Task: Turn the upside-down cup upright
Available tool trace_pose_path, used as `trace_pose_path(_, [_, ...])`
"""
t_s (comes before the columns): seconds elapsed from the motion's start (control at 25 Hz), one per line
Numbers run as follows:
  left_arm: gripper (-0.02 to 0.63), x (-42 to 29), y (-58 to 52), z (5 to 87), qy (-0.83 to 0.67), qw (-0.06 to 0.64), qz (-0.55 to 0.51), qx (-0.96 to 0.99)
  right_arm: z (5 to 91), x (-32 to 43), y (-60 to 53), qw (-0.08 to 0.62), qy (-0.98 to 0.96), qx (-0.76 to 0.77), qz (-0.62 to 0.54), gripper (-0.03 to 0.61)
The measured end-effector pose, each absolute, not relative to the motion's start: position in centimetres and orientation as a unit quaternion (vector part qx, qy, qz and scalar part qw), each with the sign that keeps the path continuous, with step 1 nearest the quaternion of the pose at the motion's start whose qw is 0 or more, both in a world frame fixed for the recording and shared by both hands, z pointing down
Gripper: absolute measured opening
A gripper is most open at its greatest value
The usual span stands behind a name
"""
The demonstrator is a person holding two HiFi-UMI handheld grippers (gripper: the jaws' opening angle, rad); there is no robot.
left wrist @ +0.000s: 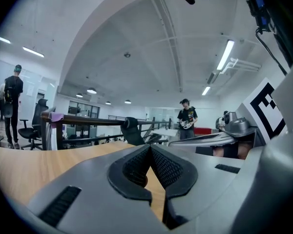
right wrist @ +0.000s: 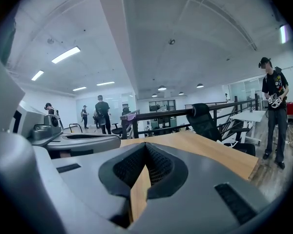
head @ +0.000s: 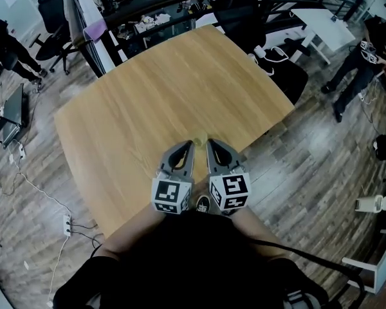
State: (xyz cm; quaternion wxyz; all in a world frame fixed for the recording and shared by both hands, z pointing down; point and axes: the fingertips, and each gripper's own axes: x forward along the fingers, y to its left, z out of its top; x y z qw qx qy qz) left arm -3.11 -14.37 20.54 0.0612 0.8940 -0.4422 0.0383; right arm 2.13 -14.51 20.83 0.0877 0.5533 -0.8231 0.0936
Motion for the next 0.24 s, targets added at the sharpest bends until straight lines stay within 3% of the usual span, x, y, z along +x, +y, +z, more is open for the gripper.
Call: trace_pose_path(0.24, [0.009,-2.45,-14.18,19.75,-0.439,0.054,0.026,0.896,20.07,2.73,-14.32,0.077,-0.822,0.559,0.083,0.012])
